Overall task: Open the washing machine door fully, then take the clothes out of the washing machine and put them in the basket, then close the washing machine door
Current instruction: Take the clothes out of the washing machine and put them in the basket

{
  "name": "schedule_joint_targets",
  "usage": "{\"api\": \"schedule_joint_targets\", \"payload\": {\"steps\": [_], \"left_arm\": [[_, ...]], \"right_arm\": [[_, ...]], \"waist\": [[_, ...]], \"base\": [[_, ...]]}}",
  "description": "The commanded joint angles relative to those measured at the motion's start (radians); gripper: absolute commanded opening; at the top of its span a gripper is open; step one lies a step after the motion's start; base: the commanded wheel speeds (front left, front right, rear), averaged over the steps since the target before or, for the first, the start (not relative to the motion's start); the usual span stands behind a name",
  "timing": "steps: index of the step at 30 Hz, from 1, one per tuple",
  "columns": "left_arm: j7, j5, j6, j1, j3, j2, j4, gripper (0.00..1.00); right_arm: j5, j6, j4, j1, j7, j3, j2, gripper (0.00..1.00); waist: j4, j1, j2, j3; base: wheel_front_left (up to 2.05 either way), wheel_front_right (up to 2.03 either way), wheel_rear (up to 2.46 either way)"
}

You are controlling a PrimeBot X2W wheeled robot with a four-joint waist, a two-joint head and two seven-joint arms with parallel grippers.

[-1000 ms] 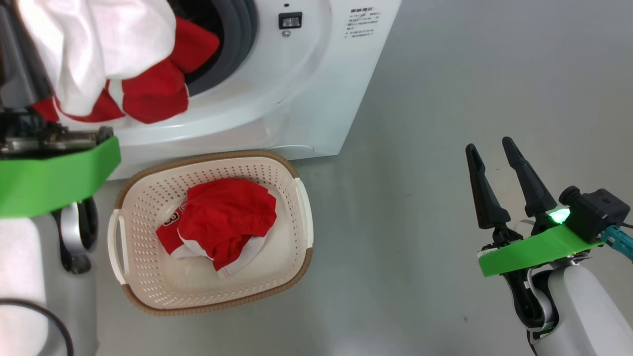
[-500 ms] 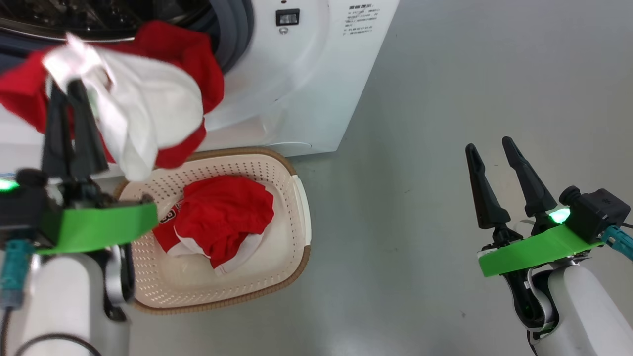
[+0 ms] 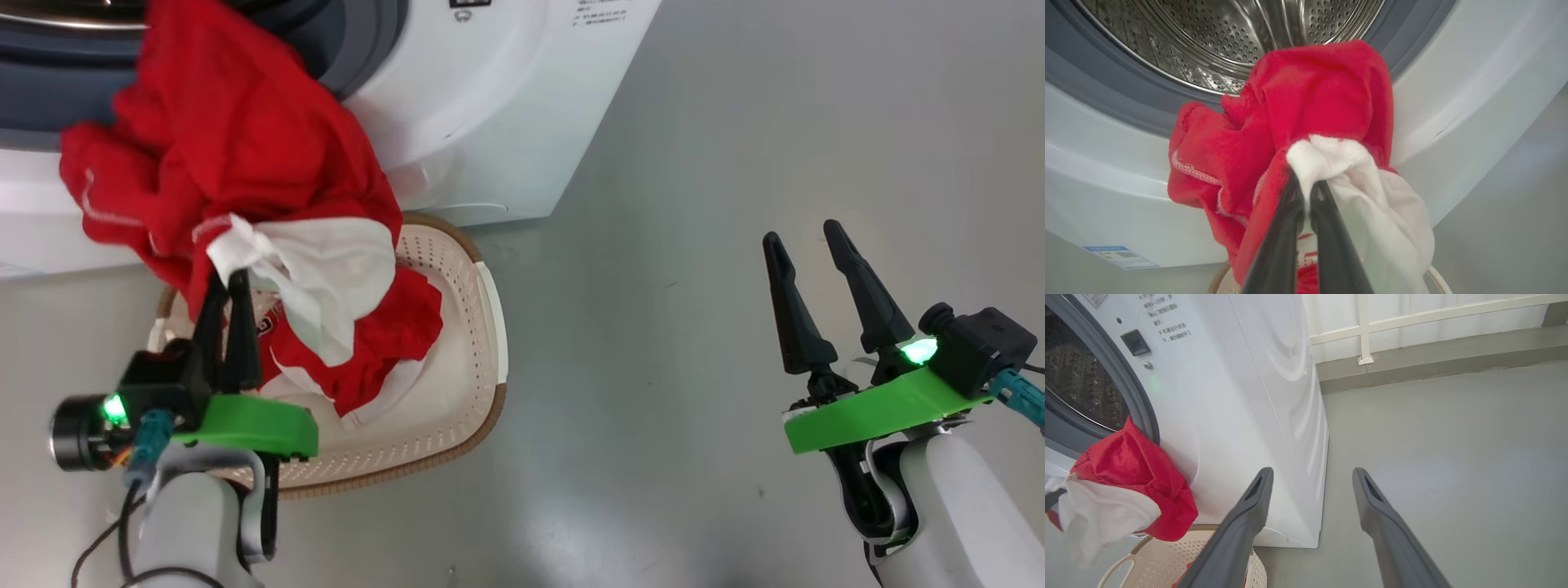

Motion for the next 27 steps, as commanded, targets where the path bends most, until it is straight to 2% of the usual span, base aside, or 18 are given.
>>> {"api": "schedule_joint_targets", "payload": {"steps": [1, 18, 27], "left_arm": [[-0.005, 0.008, -0.011, -0.020, 0.023, 0.018, 0.028, 0.00], [-0.005, 0.030, -0.062, -0.202, 0.015, 0.027, 0.454, 0.00], [-0.005, 0.022, -0.085, -0.301, 0.020, 0.042, 0.612, 0.00]], "right_arm": [[0.001, 0.005, -0.026, -0.012, -0.006, 0.026, 0.003, 1.00], [0.007, 0.005, -0.037, -0.073, -0.006, 0.037, 0.020, 1.00], [0.008, 0.005, -0.046, -0.104, -0.006, 0.044, 0.026, 1.00]], "waist": [[-0.008, -0.0001, -0.0001, 0.024], [-0.055, -0.0001, -0.0001, 0.166], [-0.076, -0.0001, -0.0001, 0.237]], "base": [[0.00, 0.00, 0.00], [0.00, 0.00, 0.00], [0.00, 0.00, 0.00]]}}
